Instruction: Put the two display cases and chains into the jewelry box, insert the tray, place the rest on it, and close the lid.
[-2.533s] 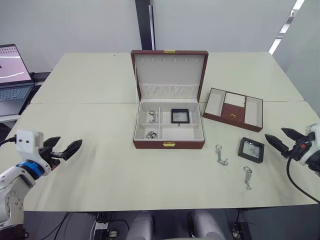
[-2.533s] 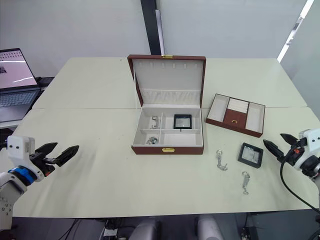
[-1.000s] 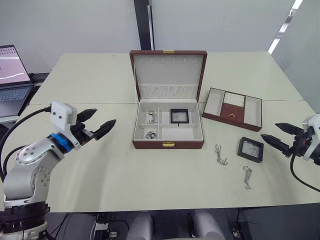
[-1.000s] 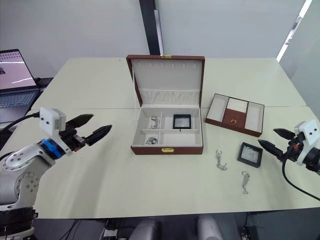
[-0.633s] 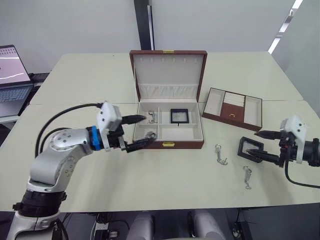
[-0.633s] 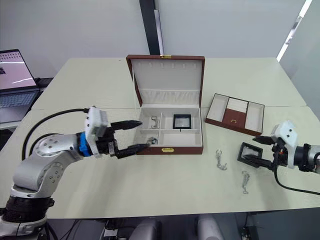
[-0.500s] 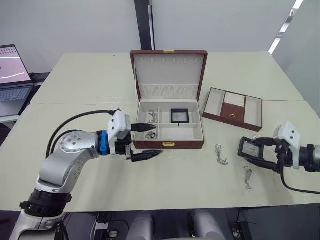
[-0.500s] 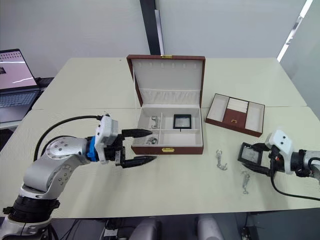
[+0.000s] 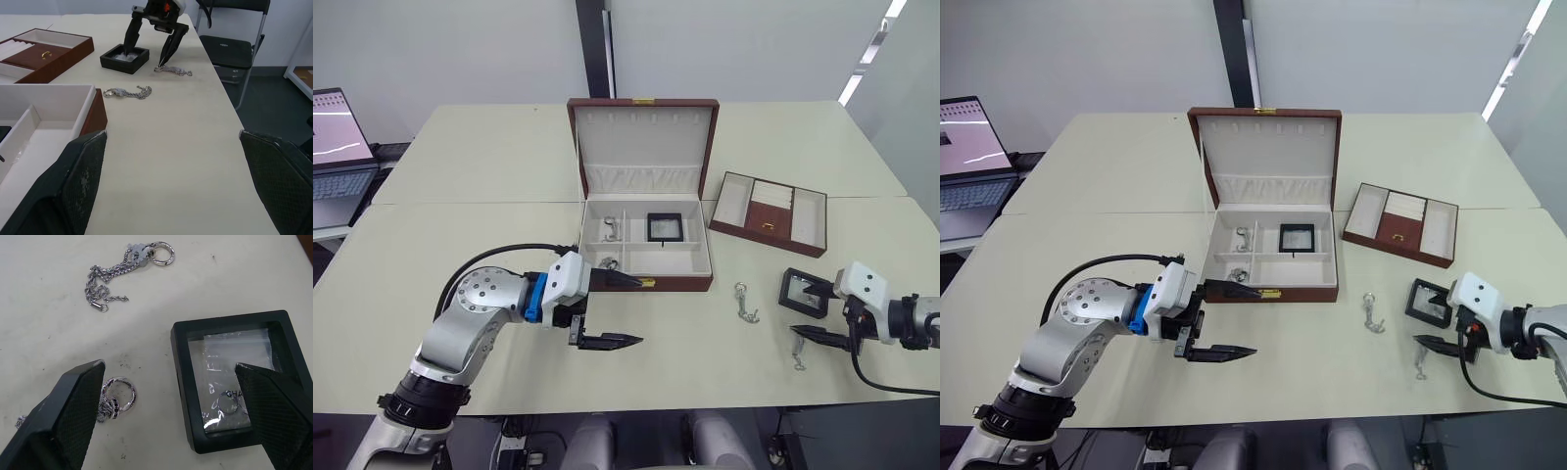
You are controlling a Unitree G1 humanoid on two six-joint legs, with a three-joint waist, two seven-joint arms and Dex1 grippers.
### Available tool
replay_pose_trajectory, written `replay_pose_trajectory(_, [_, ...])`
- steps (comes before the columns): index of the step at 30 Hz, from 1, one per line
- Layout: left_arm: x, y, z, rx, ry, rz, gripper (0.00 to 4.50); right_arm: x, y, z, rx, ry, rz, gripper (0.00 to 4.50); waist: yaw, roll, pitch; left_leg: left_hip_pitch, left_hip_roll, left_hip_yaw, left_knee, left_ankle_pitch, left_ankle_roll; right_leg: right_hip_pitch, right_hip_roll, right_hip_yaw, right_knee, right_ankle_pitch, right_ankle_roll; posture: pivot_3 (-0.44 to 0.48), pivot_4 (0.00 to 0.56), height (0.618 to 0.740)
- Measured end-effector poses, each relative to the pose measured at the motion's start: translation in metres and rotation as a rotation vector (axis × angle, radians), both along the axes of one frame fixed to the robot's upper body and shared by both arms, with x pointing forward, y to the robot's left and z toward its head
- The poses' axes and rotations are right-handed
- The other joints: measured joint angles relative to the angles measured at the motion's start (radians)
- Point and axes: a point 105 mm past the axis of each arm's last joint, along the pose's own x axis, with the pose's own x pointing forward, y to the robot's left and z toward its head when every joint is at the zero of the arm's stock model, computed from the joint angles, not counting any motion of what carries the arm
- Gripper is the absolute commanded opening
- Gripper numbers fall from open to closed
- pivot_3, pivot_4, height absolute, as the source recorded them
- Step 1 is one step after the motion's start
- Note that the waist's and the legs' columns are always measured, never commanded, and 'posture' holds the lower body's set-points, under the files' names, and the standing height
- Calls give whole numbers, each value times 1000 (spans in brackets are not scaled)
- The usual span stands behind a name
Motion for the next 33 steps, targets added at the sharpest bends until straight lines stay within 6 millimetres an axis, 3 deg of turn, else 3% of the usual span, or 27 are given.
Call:
replay_pose_trajectory(7, [-2,-1,-1,-4,4,-9,4500,1,1,-3,9,-12,-1,2239,0,0,0,0,0,0,0,0,0,0,0,0,0,0,0,0,150,740])
replay_pose_trajectory(16, [1,-4,2,-20,13,6,4500,3,0,-4,11,-34,-1,52,0,0,0,0,0,0,0,0,0,0,0,0,0,0,0,0,150,740])
replay_pose_trajectory(28, [4,-8,3,-46,2,36,4500,3,1,0,48,-19,-10,4,0,0,0,0,0,0,0,0,0,0,0,0,0,0,0,0,150,740])
replay_pose_trajectory(31, [6,-10,7,-60,-14,58,4500,7,9,20,94,-24,13,4,-2,0,0,0,0,0,0,0,0,0,0,0,0,0,0,0,150,740])
replay_pose_trajectory(33, [9,-8,9,-71,-16,98,4500,11,19,45,127,-54,48,4,-2,1,0,1,0,0,0,0,0,0,0,0,0,0,0,0,150,740])
